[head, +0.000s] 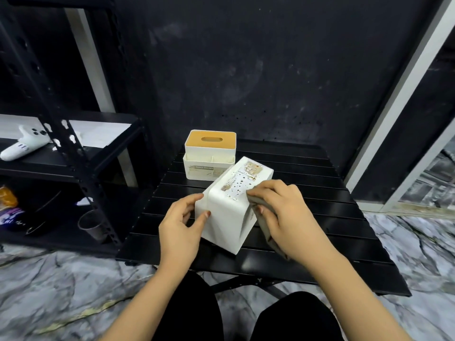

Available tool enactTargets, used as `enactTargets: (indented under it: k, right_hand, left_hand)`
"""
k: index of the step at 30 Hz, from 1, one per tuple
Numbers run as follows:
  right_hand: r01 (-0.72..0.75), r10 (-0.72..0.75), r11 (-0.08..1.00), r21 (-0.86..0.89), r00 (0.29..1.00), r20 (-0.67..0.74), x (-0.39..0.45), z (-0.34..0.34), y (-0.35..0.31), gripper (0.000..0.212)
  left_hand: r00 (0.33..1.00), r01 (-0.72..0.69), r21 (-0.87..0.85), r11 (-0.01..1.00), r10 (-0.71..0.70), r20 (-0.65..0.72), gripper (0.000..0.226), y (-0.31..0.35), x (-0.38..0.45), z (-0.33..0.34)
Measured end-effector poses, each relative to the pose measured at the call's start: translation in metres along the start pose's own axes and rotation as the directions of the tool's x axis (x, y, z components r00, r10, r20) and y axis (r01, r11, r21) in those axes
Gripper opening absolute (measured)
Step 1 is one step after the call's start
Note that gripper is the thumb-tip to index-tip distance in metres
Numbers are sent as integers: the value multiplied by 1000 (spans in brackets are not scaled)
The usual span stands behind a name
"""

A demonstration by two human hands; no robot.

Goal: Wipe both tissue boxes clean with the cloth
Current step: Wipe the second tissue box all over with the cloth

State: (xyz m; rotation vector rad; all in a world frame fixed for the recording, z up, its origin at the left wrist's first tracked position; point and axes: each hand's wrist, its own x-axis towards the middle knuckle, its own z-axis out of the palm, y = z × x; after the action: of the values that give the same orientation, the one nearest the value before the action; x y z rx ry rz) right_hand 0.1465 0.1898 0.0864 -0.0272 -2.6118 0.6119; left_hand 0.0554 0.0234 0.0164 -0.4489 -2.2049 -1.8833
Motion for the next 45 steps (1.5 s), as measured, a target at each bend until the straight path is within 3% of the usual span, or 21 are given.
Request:
enactTargets:
  k: [4,8,12,23,30,35,37,45]
  right_hand:
    - [-14,13,1000,22,1000,21,11,5,9,31]
    - [-4,5,999,39,1000,-24,6,10,8,35]
    - [47,-46,999,14,996,-70,-5,13,0,32]
    - [81,-81,997,-6,994,-76,-22,10,-5,34]
    - [-113,109,993,-18,982,-155,-31,-8,22,32]
    - [62,-77,993,-97,985,-156,-45,7,-15,32]
    - [75,-86,994,-79,985,-149,-49,9,-17,33]
    - [-163,153,986,-31,967,-204,-43,-15,36,35]
  left_hand:
    - [995,28,-39,999,-24,100,53,6,-4,4]
    - [981,11,-29,1000,-5,195,75,11,-11,8]
    - [967,2,-17,1000,2,255,82,12,-3,10]
    - [964,-88,-1,996,85,251,79,13,0,15]
    - [930,-214,91,973,175,324,79,19,-9,7]
    - [918,-270,77,960,232,322,81,21,-16,8]
    - [911,-283,65,957,247,331,81,21,-17,8]
    - [910,-268,81,960,225,347,81,24,-24,9]
